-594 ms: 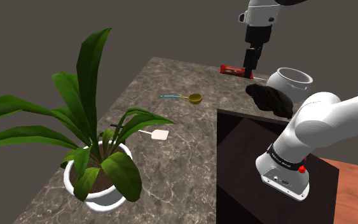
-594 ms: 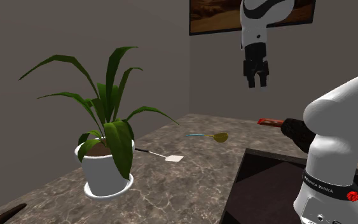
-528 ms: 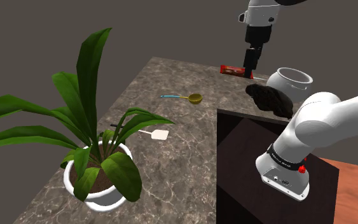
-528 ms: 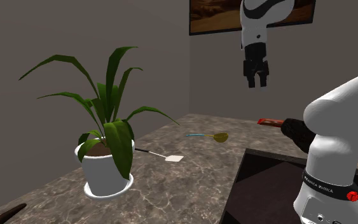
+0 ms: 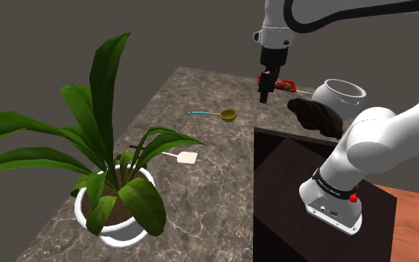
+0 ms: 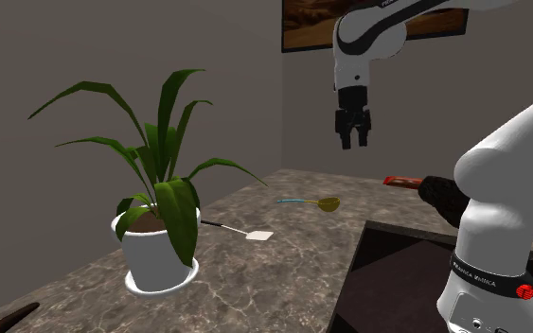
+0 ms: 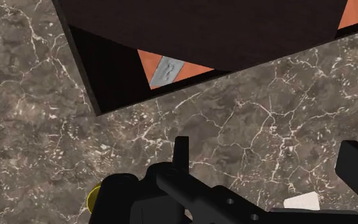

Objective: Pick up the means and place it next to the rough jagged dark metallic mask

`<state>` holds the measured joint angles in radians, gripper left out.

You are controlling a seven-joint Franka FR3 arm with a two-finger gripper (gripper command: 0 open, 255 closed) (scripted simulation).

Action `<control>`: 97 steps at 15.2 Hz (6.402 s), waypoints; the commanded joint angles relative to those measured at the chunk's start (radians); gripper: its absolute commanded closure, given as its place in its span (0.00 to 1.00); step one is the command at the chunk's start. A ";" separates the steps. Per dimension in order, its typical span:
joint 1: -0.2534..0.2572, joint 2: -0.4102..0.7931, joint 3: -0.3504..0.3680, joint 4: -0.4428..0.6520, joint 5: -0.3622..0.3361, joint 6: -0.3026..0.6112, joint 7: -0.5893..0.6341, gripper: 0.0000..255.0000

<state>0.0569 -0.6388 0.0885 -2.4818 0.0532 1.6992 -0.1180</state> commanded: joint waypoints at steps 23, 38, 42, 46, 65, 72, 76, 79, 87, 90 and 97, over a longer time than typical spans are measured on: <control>0.123 0.819 0.188 0.318 -0.106 0.647 0.146 0.00; 0.236 1.190 0.162 0.622 -0.253 0.755 0.226 0.00; 0.241 1.217 0.155 0.626 -0.262 0.777 0.231 0.00; 0.241 1.217 0.155 0.626 -0.262 0.777 0.231 0.00; 0.229 1.151 0.172 0.628 -0.239 0.711 0.216 1.00; 0.218 1.092 0.187 0.640 -0.217 0.641 0.202 1.00; 0.214 1.061 0.194 0.652 -0.204 0.599 0.194 1.00; 0.211 1.040 0.198 0.664 -0.195 0.567 0.188 1.00; 0.204 0.990 0.208 0.704 -0.174 0.478 0.175 1.00; 0.203 0.974 0.211 0.723 -0.168 0.444 0.170 1.00; 0.200 0.942 0.216 0.776 -0.154 0.361 0.161 1.00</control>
<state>0.2562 0.3061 0.3034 -1.7163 -0.1022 2.0740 0.0430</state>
